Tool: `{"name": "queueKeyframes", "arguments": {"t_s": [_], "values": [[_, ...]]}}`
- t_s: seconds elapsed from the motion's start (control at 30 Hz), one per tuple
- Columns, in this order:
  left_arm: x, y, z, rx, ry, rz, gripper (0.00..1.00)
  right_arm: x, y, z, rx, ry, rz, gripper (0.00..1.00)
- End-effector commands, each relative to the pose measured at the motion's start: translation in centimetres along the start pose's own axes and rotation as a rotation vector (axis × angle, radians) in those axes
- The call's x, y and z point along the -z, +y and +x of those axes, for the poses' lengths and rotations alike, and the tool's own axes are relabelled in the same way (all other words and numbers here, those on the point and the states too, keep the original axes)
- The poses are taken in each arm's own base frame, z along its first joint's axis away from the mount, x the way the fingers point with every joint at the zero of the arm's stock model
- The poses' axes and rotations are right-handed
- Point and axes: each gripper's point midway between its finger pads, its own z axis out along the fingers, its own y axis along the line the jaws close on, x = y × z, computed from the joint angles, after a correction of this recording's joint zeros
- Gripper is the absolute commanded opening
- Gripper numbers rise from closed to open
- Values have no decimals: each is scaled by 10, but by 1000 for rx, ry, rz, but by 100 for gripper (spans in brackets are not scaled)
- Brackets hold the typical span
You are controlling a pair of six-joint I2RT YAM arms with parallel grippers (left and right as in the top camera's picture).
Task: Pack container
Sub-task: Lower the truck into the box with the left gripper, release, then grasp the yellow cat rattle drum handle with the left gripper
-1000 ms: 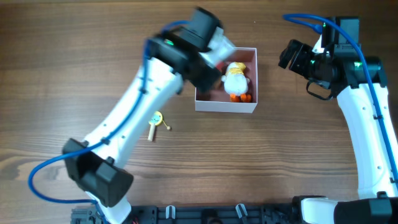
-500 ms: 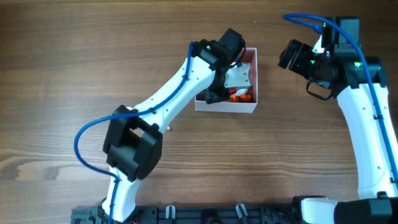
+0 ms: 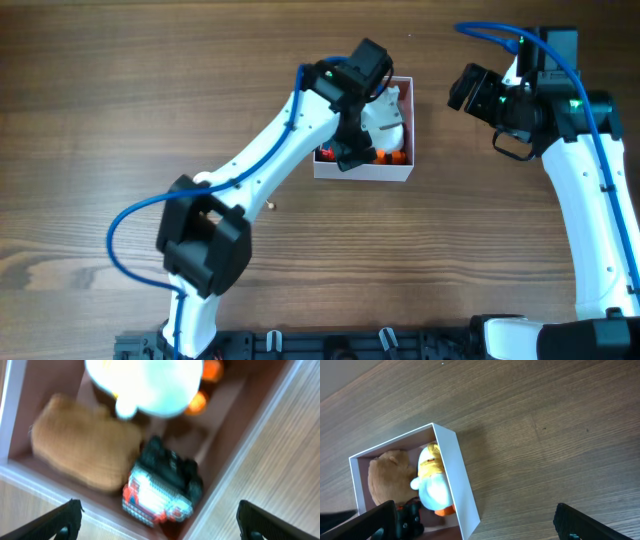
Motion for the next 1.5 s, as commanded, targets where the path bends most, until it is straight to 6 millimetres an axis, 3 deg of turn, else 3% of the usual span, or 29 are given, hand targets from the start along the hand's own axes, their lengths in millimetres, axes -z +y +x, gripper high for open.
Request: {"name": "queueKeyframes", "arguments": {"t_s": [0.0,0.07,0.27,0.37,0.43,0.57,0.73,0.8,0.9,1.23,1.47], "values": [[53,11,25,263,-13,-28,100,-5,1,3,-10,19,-7,100],[59,16,52,408,44,-4,100,-5,1,3,-10,19,-7,100],[39,30,63,581,22,135,100,-5,1,3,-10,19,-7,100],[26,58,101,833,146,-1,100,-5,1,3,-10,19,-7,100],[24,66,123,1005,194,-11,100,-5,1,3,-10,19,-7,100],[30,57,122,1167,122,268,100,-5,1,3,-10,19,-7,100],[40,47,180,1260,328,240,100,-5,1,3,-10,19,-7,100],[36,41,193,1292,389,232,100,-5,1,3,-10,19,-7,100],[19,30,208,1308,456,223,96,-5,1,3,-10,19,-7,100],[-58,-25,250,1336,557,259,62,-5,1,3,-10,19,-7,100],[-82,-48,243,1245,549,232,56,-5,1,3,-10,19,-7,100]]}}
